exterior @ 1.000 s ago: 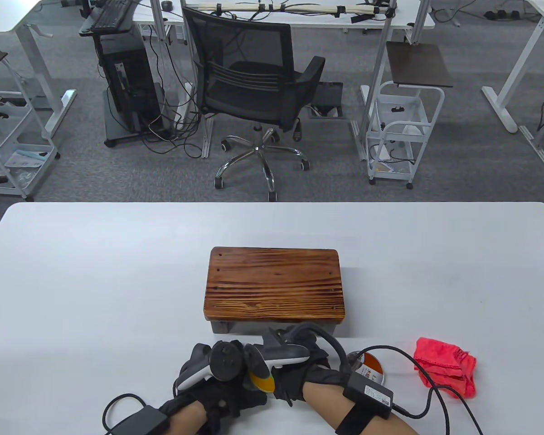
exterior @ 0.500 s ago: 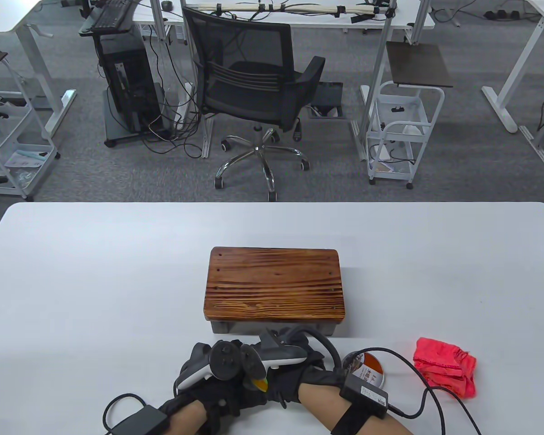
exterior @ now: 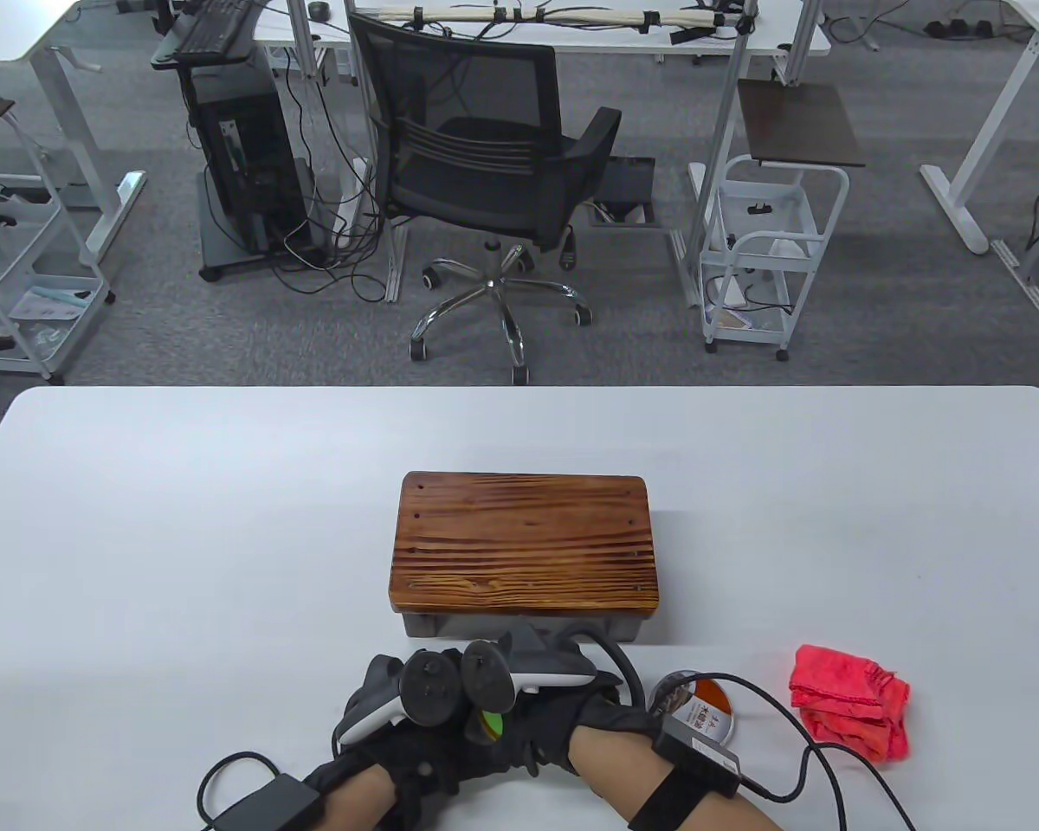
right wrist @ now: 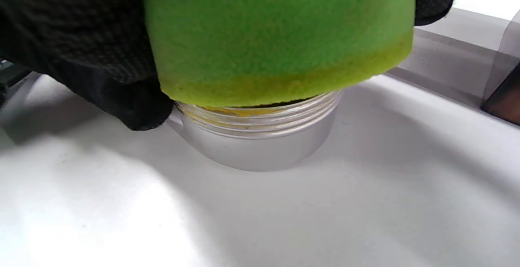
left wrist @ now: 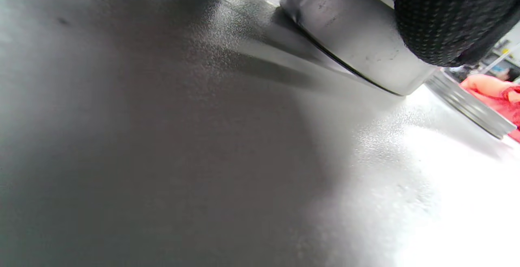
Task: Dip and apply wood wax on stool
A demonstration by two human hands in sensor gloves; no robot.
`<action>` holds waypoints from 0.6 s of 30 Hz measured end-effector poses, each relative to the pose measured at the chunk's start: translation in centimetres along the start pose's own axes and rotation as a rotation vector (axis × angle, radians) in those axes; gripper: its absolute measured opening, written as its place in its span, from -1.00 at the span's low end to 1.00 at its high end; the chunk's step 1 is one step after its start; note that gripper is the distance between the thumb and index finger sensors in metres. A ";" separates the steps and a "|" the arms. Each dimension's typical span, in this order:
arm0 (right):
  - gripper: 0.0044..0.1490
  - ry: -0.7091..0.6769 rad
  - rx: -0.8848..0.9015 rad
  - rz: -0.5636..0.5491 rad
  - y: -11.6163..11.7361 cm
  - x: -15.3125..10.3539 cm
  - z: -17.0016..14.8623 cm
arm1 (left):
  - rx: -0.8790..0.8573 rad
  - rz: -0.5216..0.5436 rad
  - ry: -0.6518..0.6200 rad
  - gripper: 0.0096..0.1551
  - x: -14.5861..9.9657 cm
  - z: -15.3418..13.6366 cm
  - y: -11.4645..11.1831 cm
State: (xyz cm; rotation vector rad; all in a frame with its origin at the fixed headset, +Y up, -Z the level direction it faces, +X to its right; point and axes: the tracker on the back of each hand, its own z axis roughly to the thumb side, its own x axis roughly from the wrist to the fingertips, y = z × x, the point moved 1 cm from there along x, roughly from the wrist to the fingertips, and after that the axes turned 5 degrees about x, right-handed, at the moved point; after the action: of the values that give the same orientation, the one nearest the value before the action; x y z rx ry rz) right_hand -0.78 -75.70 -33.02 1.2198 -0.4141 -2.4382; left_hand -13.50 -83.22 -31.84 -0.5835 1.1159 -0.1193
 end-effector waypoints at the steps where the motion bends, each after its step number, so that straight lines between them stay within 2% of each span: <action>1: 0.15 -0.001 0.014 -0.003 0.0 0.0 0.0 | 0.000 0.000 0.000 0.15 0.0 0.0 0.0; 18: 0.24 -0.012 0.181 -0.041 -0.4 -0.7 -1.7 | 0.006 0.000 0.011 0.18 -0.2 -0.1 0.0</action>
State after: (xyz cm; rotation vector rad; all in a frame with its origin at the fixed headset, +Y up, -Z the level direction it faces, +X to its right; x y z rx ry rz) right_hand 0.92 -75.23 -33.73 1.2987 -0.6313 -2.4882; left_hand -13.67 -83.19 -31.66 -0.5784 1.1257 -0.1260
